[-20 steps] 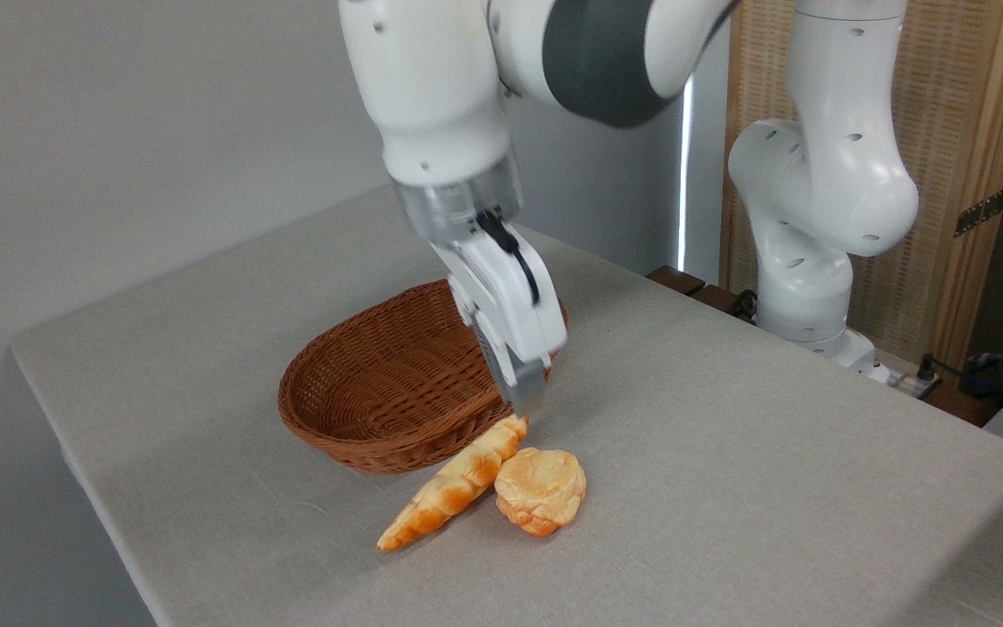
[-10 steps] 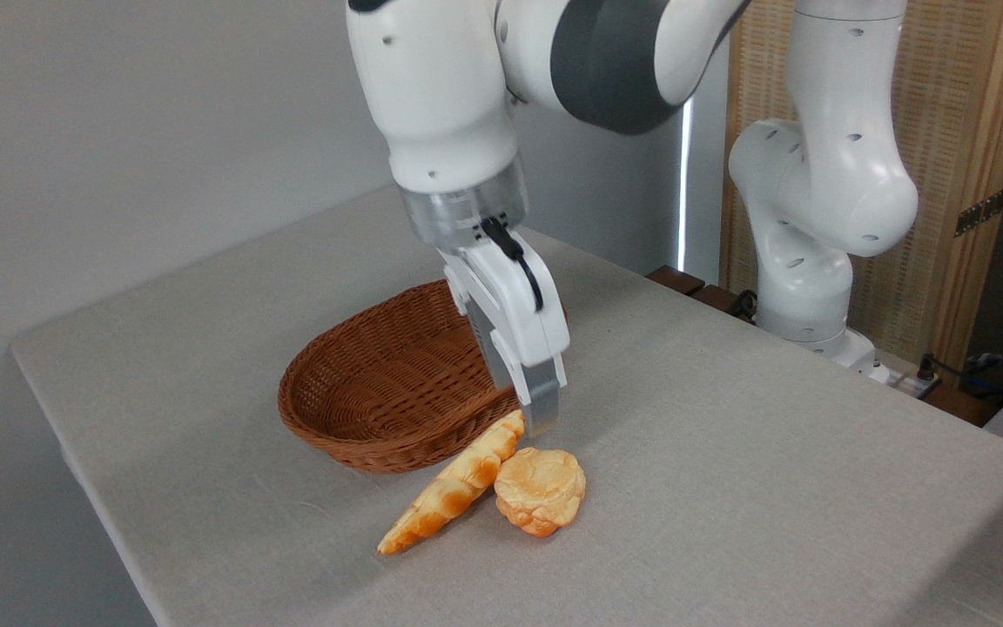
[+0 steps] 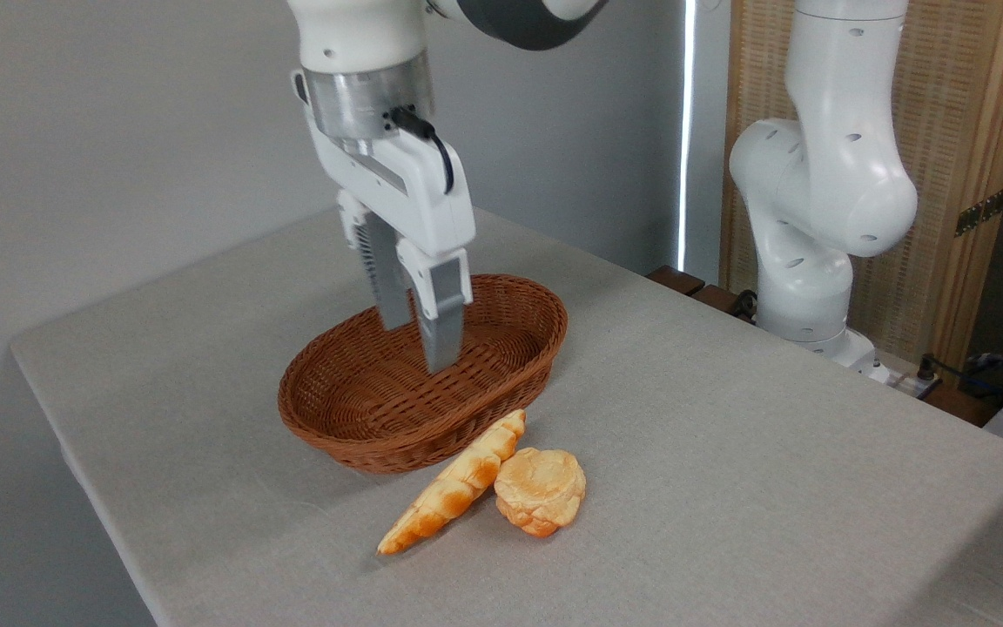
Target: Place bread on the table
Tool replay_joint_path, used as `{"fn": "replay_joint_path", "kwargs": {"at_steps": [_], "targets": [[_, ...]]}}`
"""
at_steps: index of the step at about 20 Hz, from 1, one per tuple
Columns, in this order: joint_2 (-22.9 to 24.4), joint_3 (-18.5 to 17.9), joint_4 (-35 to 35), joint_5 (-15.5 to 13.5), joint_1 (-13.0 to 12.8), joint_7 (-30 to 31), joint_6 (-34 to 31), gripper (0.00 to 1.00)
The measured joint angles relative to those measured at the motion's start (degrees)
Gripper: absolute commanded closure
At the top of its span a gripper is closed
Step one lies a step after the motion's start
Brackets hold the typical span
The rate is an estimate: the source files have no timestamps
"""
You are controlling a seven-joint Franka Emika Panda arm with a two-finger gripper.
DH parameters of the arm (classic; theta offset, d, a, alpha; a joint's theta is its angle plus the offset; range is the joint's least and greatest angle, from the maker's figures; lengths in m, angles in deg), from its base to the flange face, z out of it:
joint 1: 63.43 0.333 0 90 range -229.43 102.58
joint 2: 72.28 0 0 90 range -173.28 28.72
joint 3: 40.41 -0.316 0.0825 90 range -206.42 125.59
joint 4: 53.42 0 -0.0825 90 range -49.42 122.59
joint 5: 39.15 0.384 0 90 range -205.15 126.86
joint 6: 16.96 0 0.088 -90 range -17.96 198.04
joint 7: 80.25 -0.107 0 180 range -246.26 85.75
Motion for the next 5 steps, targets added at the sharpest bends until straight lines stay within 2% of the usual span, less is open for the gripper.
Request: {"fn": "replay_joint_path", "kwargs": {"at_steps": [3,5], "targets": [[-0.14,1.43,-0.06,0.05,-0.02,5.64,3.3,0.0],[-0.42,1.89,-0.06,0.07,-0.02,7.26,3.5,0.0]]}}
